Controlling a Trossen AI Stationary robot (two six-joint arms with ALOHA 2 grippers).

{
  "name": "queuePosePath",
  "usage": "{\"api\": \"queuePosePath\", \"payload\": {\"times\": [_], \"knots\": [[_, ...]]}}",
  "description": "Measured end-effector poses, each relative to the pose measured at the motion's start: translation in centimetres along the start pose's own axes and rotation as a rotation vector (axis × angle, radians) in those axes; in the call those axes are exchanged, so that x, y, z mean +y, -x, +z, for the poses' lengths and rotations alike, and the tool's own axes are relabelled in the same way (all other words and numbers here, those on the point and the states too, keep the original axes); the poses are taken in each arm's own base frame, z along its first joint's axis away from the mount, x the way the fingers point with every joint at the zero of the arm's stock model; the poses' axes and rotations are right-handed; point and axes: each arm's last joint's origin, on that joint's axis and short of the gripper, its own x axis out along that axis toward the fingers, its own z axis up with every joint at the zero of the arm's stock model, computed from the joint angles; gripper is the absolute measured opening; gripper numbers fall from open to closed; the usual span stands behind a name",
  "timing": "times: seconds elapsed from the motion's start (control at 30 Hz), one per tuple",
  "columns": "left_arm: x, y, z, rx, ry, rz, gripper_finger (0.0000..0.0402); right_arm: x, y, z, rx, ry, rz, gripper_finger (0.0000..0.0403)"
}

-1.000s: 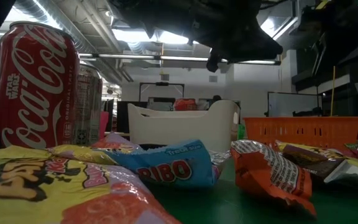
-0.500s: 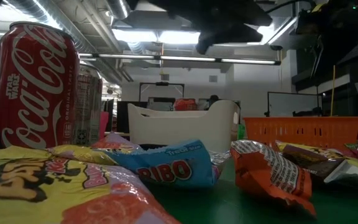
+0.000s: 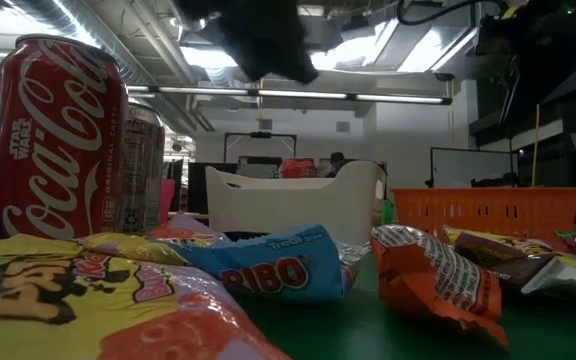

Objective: Sort candy
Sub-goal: Put the yellow candy into the red bin

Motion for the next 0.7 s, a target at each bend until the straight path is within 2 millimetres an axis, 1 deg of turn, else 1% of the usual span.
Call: {"api": "queuePosePath", "payload": {"times": [0.13, 0.27, 0.57, 0.7], "knots": [[-1.2, 0.0, -0.9, 0.069, -0.028, -0.001, 0.0144, 0.0, 0.0, 0.0, 0.000, 0.000, 0.001, 0.0136], [-1.7, -0.5, -1.8, 0.135, -0.043, 0.001, 0.0144, 0.0, 0.0, 0.0, 0.000, 0.000, 0.001, 0.0136], [-1.7, -3.1, -3.4, 0.234, -0.039, -0.038, 0.0144, 0.1, 0.0, 0.1, -0.008, -0.002, 0.022, 0.0136], [-1.6, -4.2, -4.1, 0.268, -0.040, -0.025, 0.0144, 0.1, 0.0, 0.3, -0.024, -0.005, 0.027, 0.0136]]}}
